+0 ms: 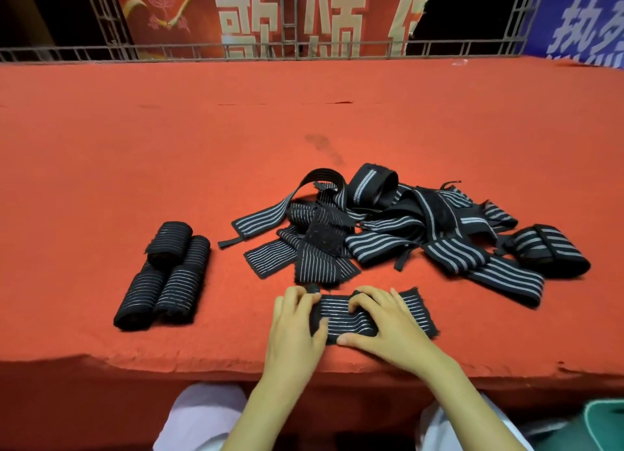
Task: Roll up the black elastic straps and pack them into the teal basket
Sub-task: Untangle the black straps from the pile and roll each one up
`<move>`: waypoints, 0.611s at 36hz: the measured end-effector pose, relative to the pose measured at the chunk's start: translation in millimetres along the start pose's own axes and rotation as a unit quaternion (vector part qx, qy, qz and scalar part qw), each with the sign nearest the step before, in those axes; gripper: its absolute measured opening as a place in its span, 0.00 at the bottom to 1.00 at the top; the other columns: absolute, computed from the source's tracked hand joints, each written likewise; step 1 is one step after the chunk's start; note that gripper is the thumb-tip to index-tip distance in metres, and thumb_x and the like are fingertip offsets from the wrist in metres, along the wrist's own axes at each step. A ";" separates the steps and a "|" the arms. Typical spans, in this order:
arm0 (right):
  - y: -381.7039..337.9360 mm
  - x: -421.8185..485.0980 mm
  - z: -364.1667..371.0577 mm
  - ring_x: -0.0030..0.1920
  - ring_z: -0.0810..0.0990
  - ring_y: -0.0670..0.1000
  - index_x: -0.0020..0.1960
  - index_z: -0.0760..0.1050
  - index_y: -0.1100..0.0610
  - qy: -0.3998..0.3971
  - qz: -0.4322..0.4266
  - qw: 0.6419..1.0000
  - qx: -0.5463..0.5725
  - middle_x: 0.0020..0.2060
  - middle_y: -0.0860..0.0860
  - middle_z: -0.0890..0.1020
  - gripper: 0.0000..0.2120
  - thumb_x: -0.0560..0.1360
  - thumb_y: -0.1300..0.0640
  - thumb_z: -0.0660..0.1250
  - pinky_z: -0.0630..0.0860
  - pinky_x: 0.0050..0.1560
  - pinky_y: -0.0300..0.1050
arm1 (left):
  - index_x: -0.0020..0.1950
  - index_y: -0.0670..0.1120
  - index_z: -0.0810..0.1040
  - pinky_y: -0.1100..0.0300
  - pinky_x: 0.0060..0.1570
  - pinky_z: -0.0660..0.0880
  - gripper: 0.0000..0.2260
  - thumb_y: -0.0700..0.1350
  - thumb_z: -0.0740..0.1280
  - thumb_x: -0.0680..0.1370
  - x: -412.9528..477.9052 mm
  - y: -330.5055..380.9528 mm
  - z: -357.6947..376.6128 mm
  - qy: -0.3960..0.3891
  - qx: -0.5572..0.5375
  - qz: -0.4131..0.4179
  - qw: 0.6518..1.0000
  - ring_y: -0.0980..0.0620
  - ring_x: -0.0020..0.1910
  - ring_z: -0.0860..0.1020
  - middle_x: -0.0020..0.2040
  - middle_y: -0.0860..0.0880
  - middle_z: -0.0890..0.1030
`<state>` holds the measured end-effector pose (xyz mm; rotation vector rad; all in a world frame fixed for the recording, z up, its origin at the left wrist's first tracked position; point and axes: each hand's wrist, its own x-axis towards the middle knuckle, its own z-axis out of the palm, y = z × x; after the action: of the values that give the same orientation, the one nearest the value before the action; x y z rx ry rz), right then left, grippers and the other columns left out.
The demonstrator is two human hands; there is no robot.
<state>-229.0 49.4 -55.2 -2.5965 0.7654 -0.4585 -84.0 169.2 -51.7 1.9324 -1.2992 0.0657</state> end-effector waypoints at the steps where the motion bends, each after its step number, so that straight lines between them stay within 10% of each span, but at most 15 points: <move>1: 3.4 -1.7 -2.3 0.68 0.61 0.38 0.52 0.66 0.40 0.001 0.004 1.000 0.000 0.62 0.36 0.66 0.32 0.59 0.19 0.51 0.41 0.74 0.47 | 0.54 0.46 0.80 0.67 0.51 0.65 0.14 0.50 0.71 0.71 0.6 0.9 1.5 -0.015 -0.013 0.005 1.000 0.56 0.49 0.66 0.51 0.52 0.73; 6: 17.9 -9.6 -9.6 0.65 0.63 0.37 0.51 0.66 0.39 0.013 0.016 1.000 0.002 0.60 0.35 0.67 0.32 0.59 0.19 0.53 0.43 0.74 0.48 | 0.55 0.50 0.82 0.76 0.56 0.59 0.21 0.60 0.55 0.76 1.8 10.6 0.9 -0.080 -0.094 0.003 0.992 0.61 0.53 0.69 0.51 0.61 0.76; 12: 17.8 -11.7 -7.6 0.63 0.60 0.33 0.50 0.65 0.39 0.030 0.024 0.999 0.005 0.60 0.34 0.66 0.31 0.58 0.18 0.52 0.40 0.73 0.43 | 0.52 0.57 0.77 0.73 0.45 0.69 0.16 0.38 0.72 0.73 4.3 -1.3 -9.5 -0.059 -0.187 -0.084 0.977 0.62 0.47 0.75 0.51 0.58 0.77; 22: 15.7 -13.1 -6.7 0.62 0.58 0.32 0.54 0.70 0.40 0.032 0.033 0.999 0.003 0.61 0.35 0.65 0.28 0.61 0.24 0.58 0.39 0.73 0.42 | 0.59 0.52 0.69 0.56 0.43 0.68 0.18 0.51 0.70 0.73 12.5 15.4 -0.7 -0.113 -0.084 -0.183 0.973 0.48 0.49 0.77 0.47 0.51 0.79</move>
<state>-249.1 42.9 -59.1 -2.5529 0.8651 -0.5250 -90.2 157.6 -36.8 2.0405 -1.0294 -0.4478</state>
